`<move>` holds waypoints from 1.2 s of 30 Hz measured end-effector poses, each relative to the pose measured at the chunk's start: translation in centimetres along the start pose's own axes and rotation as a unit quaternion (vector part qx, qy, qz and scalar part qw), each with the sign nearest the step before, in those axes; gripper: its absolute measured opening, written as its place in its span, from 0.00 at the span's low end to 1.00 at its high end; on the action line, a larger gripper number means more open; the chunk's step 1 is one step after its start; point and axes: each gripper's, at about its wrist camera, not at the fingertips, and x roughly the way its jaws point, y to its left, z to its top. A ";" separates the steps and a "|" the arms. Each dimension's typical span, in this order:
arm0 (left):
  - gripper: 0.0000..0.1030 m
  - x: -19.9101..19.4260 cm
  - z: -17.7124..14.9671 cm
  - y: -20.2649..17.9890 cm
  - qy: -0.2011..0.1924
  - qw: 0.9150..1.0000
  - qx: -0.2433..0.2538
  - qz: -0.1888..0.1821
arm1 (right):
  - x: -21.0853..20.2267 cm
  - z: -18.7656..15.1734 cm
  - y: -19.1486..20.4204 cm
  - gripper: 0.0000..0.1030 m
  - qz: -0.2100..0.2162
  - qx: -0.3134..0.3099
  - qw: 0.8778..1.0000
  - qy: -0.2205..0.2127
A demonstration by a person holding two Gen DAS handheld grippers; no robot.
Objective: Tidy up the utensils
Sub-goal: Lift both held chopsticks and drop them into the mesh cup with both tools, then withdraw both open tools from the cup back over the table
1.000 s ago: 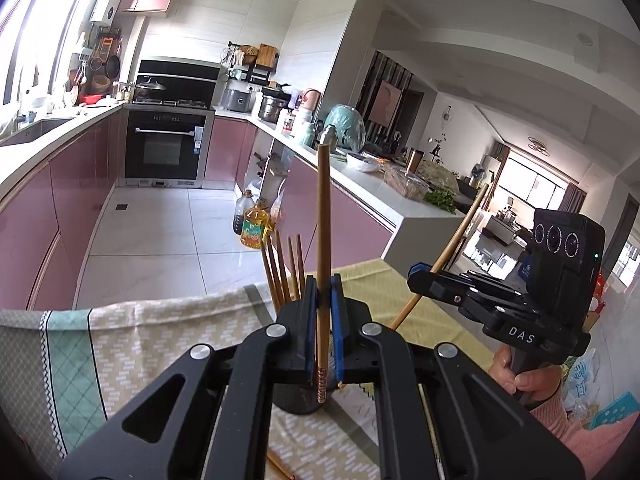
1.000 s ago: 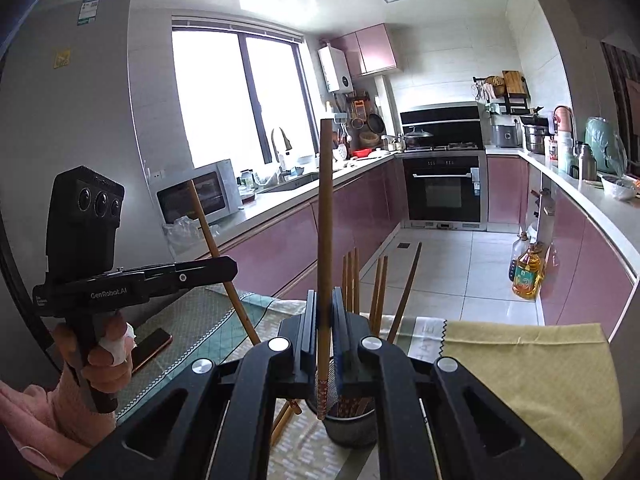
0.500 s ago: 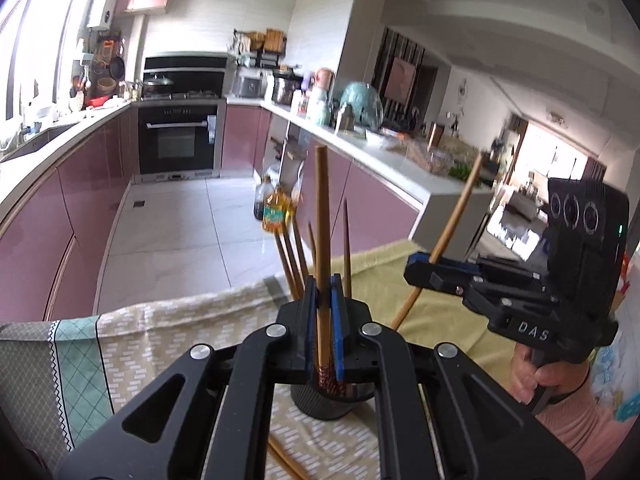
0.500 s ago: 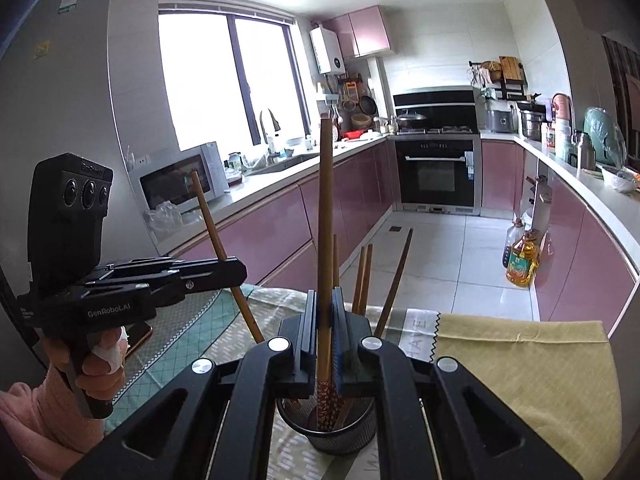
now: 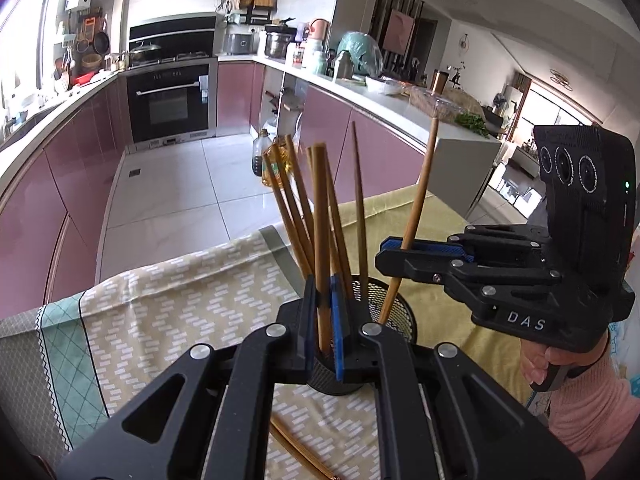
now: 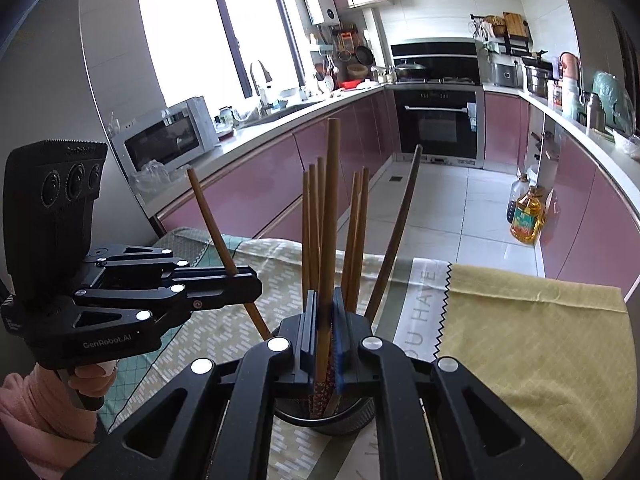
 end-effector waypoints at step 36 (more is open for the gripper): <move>0.61 -4.6 -10.1 4.9 -0.033 0.991 -0.087 0.098 | -1.1 -6.8 6.5 0.42 0.073 -0.038 0.996 0.019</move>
